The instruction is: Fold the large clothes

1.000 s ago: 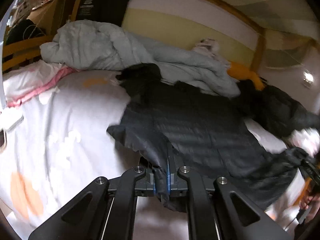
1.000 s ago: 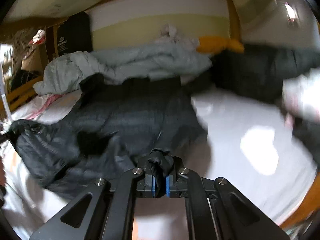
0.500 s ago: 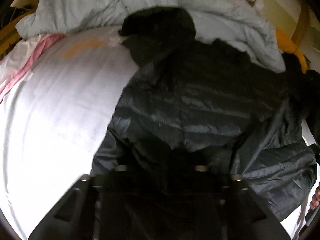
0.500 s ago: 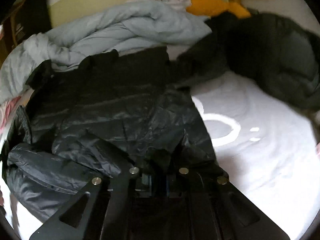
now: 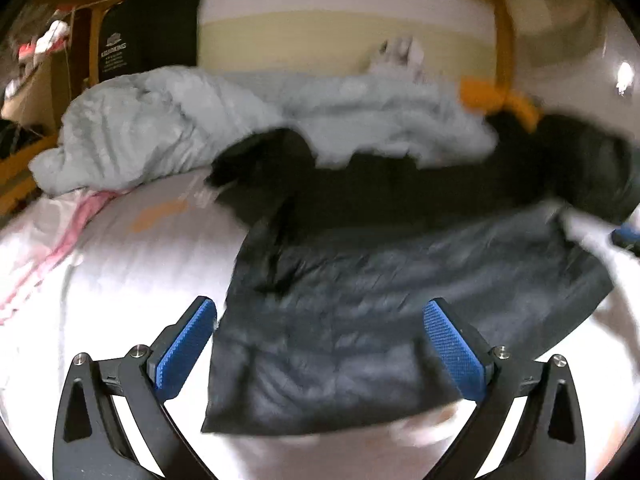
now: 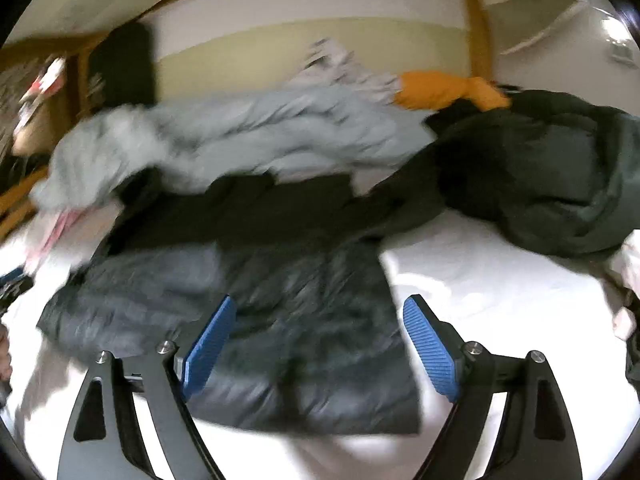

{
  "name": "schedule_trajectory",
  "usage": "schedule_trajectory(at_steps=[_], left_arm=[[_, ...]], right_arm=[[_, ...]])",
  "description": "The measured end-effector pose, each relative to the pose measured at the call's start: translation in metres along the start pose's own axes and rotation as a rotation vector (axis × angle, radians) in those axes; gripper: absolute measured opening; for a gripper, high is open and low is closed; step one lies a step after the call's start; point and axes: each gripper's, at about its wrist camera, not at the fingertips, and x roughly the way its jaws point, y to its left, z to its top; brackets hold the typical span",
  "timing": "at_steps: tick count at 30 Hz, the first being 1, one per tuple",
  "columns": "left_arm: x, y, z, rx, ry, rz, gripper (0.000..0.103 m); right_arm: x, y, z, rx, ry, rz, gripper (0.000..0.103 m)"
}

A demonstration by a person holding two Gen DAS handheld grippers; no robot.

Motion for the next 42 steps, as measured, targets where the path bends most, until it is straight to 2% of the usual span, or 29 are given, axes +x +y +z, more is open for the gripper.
schedule_trajectory(at_steps=[2, 4, 7, 9, 11, 12, 14, 15, 16, 17, 19, 20, 23, 26, 27, 28, 29, 30, 31, 32, 33, 34, 36, 37, 39, 42], left_arm=[[0.021, -0.002, -0.009, 0.006, 0.091, 0.076, 0.103], [0.034, 0.006, -0.019, -0.033, 0.143, 0.097, 0.103], [0.039, 0.031, -0.03, -0.141, 0.138, 0.061, 0.103], [0.042, 0.044, -0.036, -0.2, 0.133, 0.004, 0.103], [0.048, 0.051, -0.039, -0.243, 0.141, -0.046, 0.102], [0.05, 0.05, -0.041, -0.248, 0.149, -0.063, 0.095], [0.053, 0.044, -0.044, -0.228, 0.163, -0.083, 0.073], [0.052, 0.04, -0.044, -0.204, 0.158, -0.073, 0.041], [0.049, 0.036, -0.044, -0.178, 0.149, -0.048, 0.018], [0.043, 0.034, -0.045, -0.166, 0.137, -0.057, 0.015], [0.029, 0.028, -0.044, -0.15, 0.122, -0.068, 0.011], [0.021, 0.024, -0.044, -0.134, 0.125, -0.057, 0.011], [-0.008, 0.019, -0.049, -0.12, 0.134, -0.046, 0.01], [-0.026, 0.017, -0.064, -0.104, 0.17, -0.055, 0.013], [-0.03, 0.017, -0.07, -0.094, 0.171, -0.042, 0.021], [-0.034, 0.017, -0.074, -0.084, 0.16, -0.023, 0.031], [-0.037, 0.018, -0.075, -0.075, 0.132, 0.008, 0.04], [-0.041, 0.019, -0.073, -0.076, 0.103, 0.033, 0.058], [-0.048, 0.021, -0.069, -0.087, 0.058, 0.042, 0.066], [-0.056, 0.022, -0.065, -0.098, 0.013, 0.031, 0.066], [-0.068, 0.023, -0.06, -0.108, -0.047, 0.005, 0.069], [-0.08, 0.021, -0.055, -0.108, -0.107, -0.023, 0.078], [-0.096, 0.013, -0.046, -0.086, -0.195, -0.062, 0.085], [-0.1, 0.006, -0.041, -0.063, -0.215, -0.091, 0.085], [-0.097, -0.01, -0.033, -0.026, -0.195, -0.122, 0.086], [-0.075, -0.037, -0.029, 0.012, -0.117, -0.186, 0.086]], right_arm=[[0.014, 0.01, -0.011, -0.065, 0.046, -0.068, 0.088], [0.033, 0.012, -0.026, -0.079, 0.111, -0.143, 0.088], [0.041, -0.006, -0.037, 0.034, 0.104, -0.11, 0.088], [0.04, -0.017, -0.038, 0.087, 0.084, -0.089, 0.088], [0.042, -0.026, -0.036, 0.115, 0.076, -0.081, 0.097], [0.043, -0.028, -0.037, 0.126, 0.076, -0.089, 0.101], [0.047, -0.035, -0.037, 0.148, 0.089, -0.077, 0.103], [0.048, -0.038, -0.038, 0.161, 0.098, -0.056, 0.103], [0.049, -0.04, -0.039, 0.176, 0.11, -0.015, 0.09], [0.052, -0.042, -0.042, 0.193, 0.136, 0.048, 0.057], [0.049, -0.039, -0.045, 0.21, 0.155, 0.089, 0.027], [0.041, -0.035, -0.046, 0.195, 0.138, 0.076, 0.02], [0.01, -0.022, -0.049, 0.137, 0.115, -0.005, 0.018], [-0.018, -0.029, -0.065, 0.226, 0.161, 0.025, 0.019], [-0.026, -0.031, -0.073, 0.241, 0.171, 0.032, 0.02], [-0.031, -0.032, -0.079, 0.237, 0.17, 0.021, 0.026], [-0.036, -0.032, -0.083, 0.22, 0.162, -0.005, 0.037], [-0.041, -0.031, -0.084, 0.195, 0.144, -0.047, 0.045], [-0.047, -0.031, -0.083, 0.167, 0.109, -0.11, 0.059], [-0.053, -0.031, -0.079, 0.152, 0.072, -0.16, 0.069], [-0.063, -0.031, -0.074, 0.145, 0.022, -0.2, 0.071], [-0.073, -0.032, -0.069, 0.152, -0.028, -0.203, 0.076], [-0.089, -0.033, -0.058, 0.181, -0.11, -0.147, 0.084], [-0.094, -0.031, -0.051, 0.189, -0.142, -0.105, 0.088], [-0.094, -0.02, -0.039, 0.165, -0.146, -0.013, 0.088], [-0.078, 0.002, -0.026, 0.125, -0.091, 0.073, 0.088]])
